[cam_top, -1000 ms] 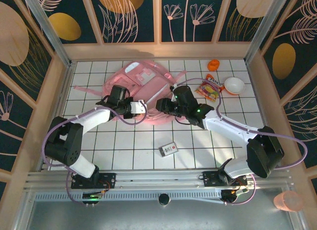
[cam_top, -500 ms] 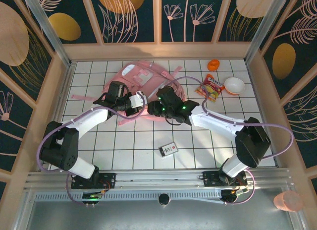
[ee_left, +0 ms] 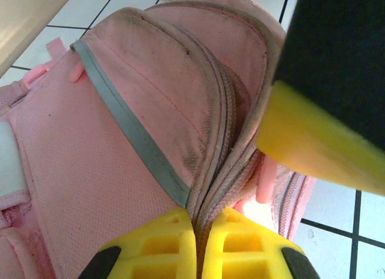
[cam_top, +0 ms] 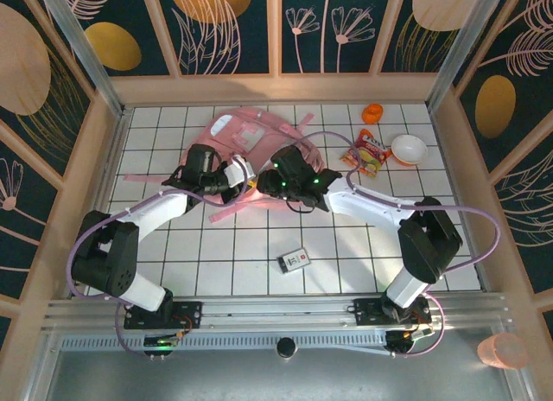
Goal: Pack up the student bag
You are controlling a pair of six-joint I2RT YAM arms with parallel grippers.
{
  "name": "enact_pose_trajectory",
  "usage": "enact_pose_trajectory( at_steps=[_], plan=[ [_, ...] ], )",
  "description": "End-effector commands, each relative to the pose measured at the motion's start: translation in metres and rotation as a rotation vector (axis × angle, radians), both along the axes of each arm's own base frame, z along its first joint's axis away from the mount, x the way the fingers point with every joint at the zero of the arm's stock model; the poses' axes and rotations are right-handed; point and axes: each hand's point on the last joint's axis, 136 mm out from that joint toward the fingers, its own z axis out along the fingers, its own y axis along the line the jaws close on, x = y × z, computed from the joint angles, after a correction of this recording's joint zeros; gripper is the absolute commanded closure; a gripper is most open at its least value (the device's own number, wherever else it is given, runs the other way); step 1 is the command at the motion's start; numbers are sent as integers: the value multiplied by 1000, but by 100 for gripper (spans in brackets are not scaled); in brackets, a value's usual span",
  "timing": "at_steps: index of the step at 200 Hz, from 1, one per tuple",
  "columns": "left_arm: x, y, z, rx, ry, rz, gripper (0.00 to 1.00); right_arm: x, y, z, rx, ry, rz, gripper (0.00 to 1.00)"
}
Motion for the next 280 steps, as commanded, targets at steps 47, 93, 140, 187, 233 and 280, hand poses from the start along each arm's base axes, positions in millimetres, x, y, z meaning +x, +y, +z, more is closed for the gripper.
enact_pose_trajectory(
  at_steps=[47,93,140,187,233,280],
  plan=[
    [-18,-21,26,-165,37,-88,100,20,-16,2,-69,13,-145,46],
    [-26,-27,28,-306,121,-71,100,15,-60,24,-32,-48,-221,46],
    [-28,-26,20,-299,159,-61,100,1,-37,53,-12,-117,-137,46],
    [-26,-27,21,-305,177,-55,100,-4,-11,29,-79,-50,-109,46],
    [-23,-28,26,-303,164,-56,100,-9,-18,1,-137,30,-170,46],
    [-19,-28,28,-301,149,-45,100,-19,-37,-10,-174,68,-208,54]
  ],
)
